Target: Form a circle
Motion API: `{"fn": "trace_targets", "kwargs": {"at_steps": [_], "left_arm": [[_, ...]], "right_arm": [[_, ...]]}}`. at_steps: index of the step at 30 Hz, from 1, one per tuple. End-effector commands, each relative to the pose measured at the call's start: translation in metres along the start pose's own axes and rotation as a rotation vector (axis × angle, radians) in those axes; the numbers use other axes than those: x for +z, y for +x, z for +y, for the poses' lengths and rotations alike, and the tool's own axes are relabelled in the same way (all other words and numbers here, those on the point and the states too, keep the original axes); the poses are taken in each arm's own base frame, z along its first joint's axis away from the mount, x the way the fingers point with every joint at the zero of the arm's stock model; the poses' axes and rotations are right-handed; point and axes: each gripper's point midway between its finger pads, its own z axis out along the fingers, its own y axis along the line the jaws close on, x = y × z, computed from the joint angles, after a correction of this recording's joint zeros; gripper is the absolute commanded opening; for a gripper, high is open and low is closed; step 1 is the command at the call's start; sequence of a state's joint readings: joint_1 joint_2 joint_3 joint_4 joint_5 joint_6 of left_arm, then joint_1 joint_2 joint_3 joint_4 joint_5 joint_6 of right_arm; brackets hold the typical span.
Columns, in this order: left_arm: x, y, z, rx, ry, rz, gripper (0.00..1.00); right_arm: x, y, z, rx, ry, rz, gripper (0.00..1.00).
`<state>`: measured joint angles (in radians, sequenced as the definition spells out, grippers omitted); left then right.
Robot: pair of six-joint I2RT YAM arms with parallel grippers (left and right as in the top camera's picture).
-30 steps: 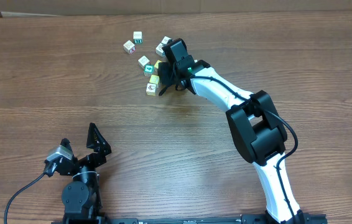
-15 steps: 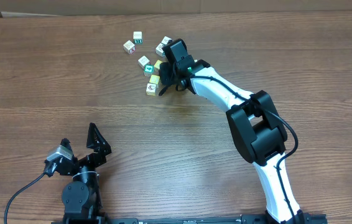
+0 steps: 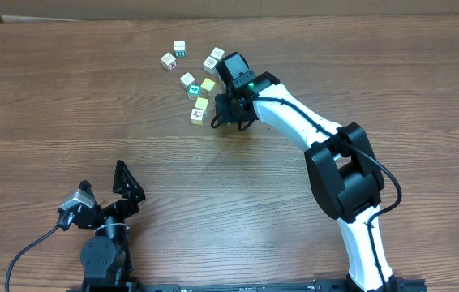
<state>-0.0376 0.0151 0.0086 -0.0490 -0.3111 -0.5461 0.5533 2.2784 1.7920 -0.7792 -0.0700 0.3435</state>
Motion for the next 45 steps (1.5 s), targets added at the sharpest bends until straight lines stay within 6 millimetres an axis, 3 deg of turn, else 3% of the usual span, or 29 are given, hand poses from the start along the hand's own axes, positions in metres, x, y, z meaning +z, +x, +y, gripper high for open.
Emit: {"fn": "trace_targets", "kwargs": {"at_steps": [1,6,9,19,24,27,34,45], "left_arm": [[0.0,-0.001,0.001,0.009,-0.006,-0.011,0.99],[0.0,-0.001,0.001,0.01,-0.006,-0.011,1.0],[0.0,-0.001,0.001,0.01,-0.006,-0.011,0.99],[0.0,-0.001,0.001,0.01,-0.006,-0.011,0.99],[0.0,-0.001,0.001,0.01,-0.006,-0.011,1.0],[0.0,-0.001,0.001,0.01,-0.006,-0.011,1.0],[0.0,-0.001,0.001,0.01,-0.006,-0.011,1.0],[0.0,-0.001,0.001,0.01,-0.006,-0.011,1.0]], "right_arm": [[-0.017,0.007,0.015,-0.013,-0.045,0.022,0.21],[-0.017,0.021,0.017,-0.021,-0.029,0.068,0.28],[-0.017,0.022,0.02,-0.033,-0.031,0.067,0.4],[-0.017,-0.001,0.016,-0.122,0.007,-0.036,0.58],[-0.025,-0.014,0.022,-0.154,-0.002,-0.077,0.59],[-0.029,-0.023,0.025,-0.155,-0.007,-0.109,0.51],[-0.028,-0.02,0.048,-0.185,-0.067,-0.115,0.06],[-0.019,0.011,0.084,-0.244,-0.112,-0.071,0.04]]}}
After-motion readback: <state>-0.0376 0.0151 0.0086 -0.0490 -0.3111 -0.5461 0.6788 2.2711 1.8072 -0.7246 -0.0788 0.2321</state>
